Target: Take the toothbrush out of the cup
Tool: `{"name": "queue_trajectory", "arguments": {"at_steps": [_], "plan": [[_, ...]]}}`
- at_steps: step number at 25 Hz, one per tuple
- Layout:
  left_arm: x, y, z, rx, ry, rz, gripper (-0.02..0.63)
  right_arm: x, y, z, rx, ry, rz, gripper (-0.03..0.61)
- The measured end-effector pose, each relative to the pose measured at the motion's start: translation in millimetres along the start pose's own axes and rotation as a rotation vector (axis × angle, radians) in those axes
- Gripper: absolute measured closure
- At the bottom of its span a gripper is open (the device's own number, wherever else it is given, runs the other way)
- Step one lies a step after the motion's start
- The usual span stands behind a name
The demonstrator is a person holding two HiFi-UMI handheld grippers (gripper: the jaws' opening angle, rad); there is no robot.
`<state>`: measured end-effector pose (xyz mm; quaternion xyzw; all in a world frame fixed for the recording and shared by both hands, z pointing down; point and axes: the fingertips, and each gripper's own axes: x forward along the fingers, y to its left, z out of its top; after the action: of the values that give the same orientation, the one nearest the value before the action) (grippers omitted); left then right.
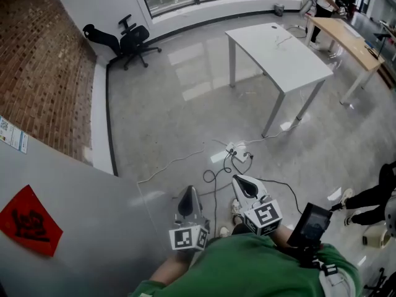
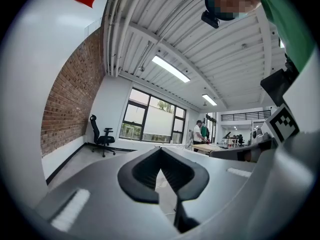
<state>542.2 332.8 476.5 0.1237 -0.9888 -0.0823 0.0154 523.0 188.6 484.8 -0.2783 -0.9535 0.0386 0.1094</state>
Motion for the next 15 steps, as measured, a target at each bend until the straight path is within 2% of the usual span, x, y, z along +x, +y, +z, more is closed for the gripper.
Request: {"name": "queue_trajectory", "arguments": {"at_steps": [15], "plan": [[108, -2, 13, 0.058, -0.01, 0.104, 0.609, 86, -72, 26, 0.038, 0.003, 0.14, 0.578]]}}
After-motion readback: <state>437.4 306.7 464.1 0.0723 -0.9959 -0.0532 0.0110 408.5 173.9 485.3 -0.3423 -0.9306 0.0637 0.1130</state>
